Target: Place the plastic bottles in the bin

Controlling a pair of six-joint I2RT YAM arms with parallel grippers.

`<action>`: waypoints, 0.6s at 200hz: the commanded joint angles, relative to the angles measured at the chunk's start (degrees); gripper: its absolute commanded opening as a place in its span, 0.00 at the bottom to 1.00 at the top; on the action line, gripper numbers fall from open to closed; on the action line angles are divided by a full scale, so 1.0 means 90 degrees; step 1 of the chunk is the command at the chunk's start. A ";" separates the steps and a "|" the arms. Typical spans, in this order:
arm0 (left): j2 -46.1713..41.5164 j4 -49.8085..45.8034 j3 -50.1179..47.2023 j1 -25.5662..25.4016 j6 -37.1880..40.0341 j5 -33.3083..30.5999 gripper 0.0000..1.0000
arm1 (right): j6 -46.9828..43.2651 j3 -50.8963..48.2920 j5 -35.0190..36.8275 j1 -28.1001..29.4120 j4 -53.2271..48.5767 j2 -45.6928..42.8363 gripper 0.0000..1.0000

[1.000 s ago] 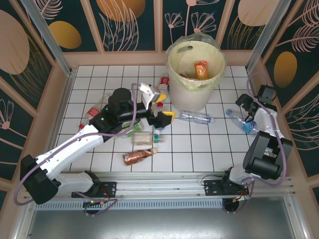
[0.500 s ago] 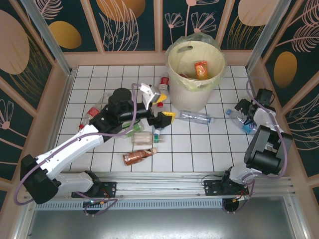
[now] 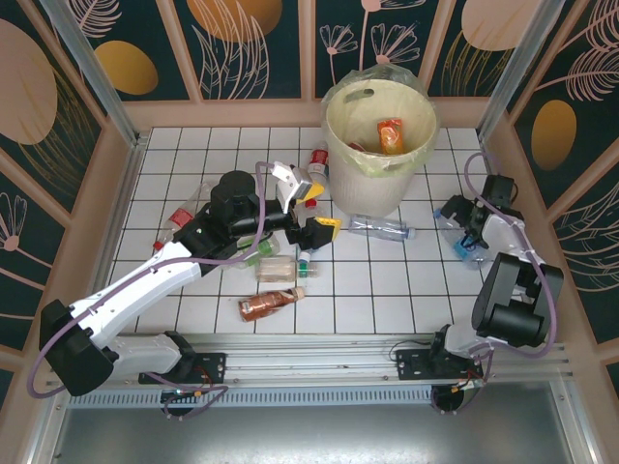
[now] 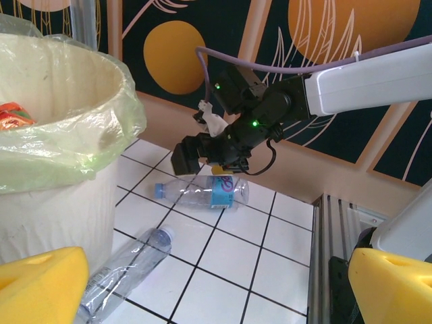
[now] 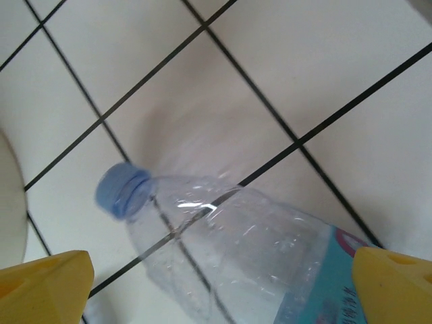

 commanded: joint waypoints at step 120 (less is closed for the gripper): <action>-0.0126 0.0124 0.0177 -0.0024 -0.0109 0.0224 0.99 | 0.0118 -0.0151 0.0574 0.0784 -0.0810 -0.0072 0.96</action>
